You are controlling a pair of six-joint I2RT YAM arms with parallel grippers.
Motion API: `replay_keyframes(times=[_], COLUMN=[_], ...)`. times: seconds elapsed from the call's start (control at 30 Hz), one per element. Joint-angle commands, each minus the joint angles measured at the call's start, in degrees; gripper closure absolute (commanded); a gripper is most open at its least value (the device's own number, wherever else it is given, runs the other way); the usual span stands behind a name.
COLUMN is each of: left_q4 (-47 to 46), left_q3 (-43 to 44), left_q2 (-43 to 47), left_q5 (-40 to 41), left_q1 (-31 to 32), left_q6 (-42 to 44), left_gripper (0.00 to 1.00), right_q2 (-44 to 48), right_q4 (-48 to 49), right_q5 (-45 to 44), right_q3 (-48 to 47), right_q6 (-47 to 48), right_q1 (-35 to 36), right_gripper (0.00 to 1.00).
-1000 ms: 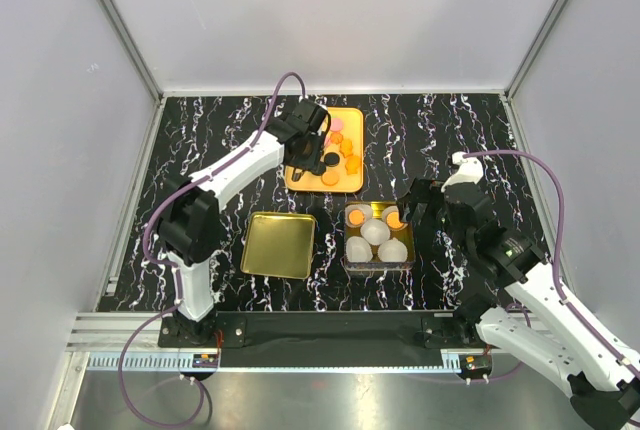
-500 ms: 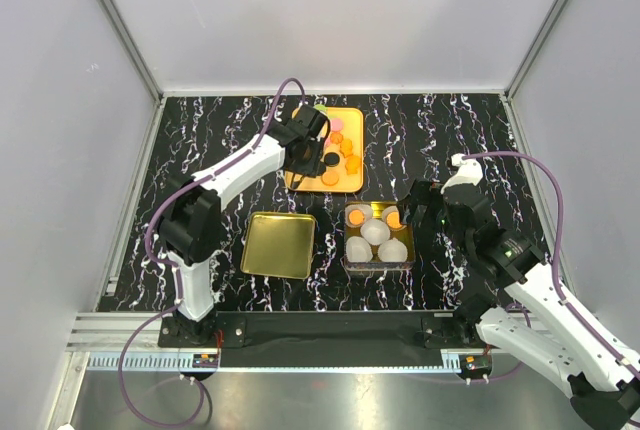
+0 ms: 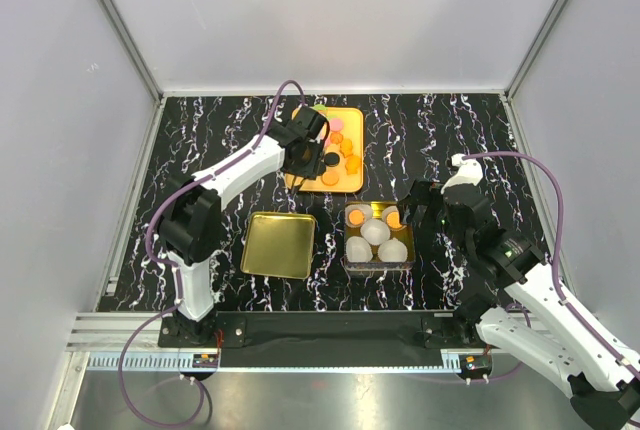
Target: Pack the cookies
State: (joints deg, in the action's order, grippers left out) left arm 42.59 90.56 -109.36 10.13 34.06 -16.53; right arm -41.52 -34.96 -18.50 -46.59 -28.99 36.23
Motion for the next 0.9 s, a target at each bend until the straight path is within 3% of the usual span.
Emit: replay_keyframes(times=[0.0,0.57,0.87], left_q4=[-0.75,1.79,2.58], left_q3=[0.4,1.19,2.51], left_q2=[1.52,1.08,0.99], left_q5=[-1.95,-3.1,-2.49], left_q1=[-0.58,-0.84,-0.84], left_q6=[-1.13,-0.96,-0.25], left_gripper=[0.53,0.53,0.6], right_q2=[0.38,0.21,-0.23], right_q4=[1.47,2.26,2.53], right_q5=[-0.57,-0.04,0.22], right_q3=[0.01,0.44,0.18], right_q6=[-0.8,-0.98,-0.71], right_q1=[0.25,0.25,0.16], right_gripper=[0.0,0.0,0.0])
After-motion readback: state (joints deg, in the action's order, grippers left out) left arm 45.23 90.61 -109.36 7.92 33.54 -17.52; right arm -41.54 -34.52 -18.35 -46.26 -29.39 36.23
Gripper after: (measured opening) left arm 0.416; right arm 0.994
